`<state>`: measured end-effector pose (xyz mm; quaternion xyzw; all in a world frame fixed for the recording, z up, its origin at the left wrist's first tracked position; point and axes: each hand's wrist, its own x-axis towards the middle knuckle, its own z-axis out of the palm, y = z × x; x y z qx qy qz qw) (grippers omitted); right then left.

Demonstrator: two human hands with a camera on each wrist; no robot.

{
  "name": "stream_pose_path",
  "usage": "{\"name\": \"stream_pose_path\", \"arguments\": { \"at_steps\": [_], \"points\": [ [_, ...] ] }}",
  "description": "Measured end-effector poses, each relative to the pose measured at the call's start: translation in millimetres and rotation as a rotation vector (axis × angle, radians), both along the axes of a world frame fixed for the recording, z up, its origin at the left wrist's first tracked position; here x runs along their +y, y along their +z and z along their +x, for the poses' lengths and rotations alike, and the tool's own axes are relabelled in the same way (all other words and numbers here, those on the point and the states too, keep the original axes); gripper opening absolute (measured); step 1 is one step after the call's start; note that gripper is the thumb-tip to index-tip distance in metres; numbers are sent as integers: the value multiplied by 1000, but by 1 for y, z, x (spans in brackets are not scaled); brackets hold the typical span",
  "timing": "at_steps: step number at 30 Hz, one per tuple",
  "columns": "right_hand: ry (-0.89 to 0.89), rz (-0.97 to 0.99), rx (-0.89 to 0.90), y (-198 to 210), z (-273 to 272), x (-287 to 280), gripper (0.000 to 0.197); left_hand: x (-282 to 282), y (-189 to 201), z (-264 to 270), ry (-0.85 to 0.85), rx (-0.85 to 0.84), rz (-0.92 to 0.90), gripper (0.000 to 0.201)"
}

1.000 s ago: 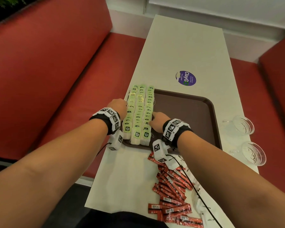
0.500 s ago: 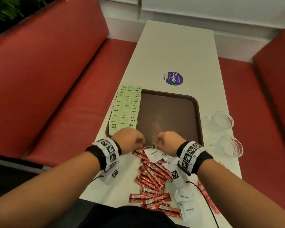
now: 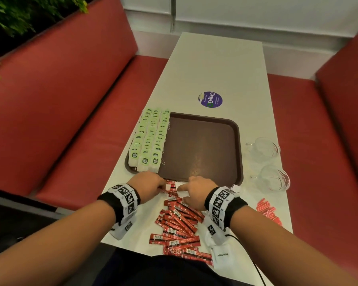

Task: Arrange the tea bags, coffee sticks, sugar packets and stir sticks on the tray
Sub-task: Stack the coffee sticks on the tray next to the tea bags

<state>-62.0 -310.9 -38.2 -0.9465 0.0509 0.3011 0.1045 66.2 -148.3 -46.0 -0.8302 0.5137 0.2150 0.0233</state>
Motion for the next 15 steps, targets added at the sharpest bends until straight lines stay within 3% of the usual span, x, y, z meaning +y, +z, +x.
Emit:
{"name": "stream_pose_path", "arguments": {
  "at_steps": [5,8,10,15],
  "points": [
    [-95,93,-133,14,2,-1,52,1,17,12,-7,71,-133,23],
    [-163,197,-244,22,7,9,33,-5,25,5,-80,95,-193,22],
    [-206,173,-249,28,11,15,14,-9,27,0,-80,111,-253,18],
    [-306,93,-123,30,10,7,6,-7,18,0,93,221,-310,16]
  ]
}}
